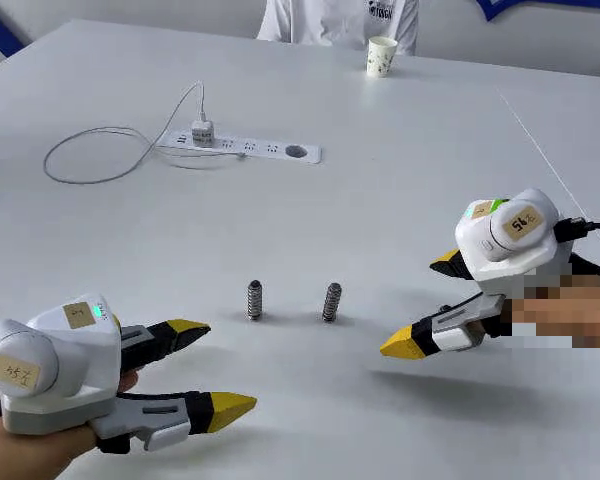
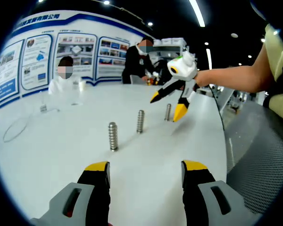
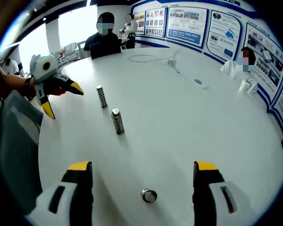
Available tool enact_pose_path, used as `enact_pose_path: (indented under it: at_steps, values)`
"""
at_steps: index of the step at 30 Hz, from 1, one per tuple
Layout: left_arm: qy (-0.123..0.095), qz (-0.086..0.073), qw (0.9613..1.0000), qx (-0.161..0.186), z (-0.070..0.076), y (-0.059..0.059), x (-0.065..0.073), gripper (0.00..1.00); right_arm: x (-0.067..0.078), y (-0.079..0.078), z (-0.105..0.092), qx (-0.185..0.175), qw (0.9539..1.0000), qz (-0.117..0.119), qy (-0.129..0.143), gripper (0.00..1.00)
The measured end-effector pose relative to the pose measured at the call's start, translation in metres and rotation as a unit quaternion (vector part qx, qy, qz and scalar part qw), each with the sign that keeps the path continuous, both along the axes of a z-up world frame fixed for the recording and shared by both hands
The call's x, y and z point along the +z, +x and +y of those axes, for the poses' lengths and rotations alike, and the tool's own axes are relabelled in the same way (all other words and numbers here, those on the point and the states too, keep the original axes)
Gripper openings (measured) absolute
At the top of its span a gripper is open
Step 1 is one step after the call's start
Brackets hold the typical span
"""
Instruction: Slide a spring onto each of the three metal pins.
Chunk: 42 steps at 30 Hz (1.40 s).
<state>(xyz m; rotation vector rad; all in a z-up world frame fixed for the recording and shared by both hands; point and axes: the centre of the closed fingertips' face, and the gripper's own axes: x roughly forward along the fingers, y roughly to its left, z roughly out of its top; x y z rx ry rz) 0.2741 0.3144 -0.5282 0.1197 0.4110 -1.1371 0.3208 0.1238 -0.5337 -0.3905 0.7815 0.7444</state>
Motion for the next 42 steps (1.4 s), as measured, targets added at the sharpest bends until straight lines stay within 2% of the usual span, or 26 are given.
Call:
enact_pose_path:
  at_steps: [5, 27, 42]
  values:
    - [-0.001, 0.000, 1.0000, 0.002, 0.000, 0.000, 0.000, 0.63, -0.004, -0.005, -0.008, -0.010, 0.9999, 0.000, 0.003, 0.90]
    - [-0.004, -0.001, 1.0000, 0.005, 0.001, -0.001, 0.002, 0.64, -0.012, -0.036, -0.018, -0.041, 0.9987, -0.019, 0.021, 0.91]
    - [-0.005, -0.001, 1.0000, 0.006, 0.000, -0.002, 0.003, 0.65, -0.008, -0.049, -0.019, -0.057, 0.9969, -0.036, 0.041, 0.91]
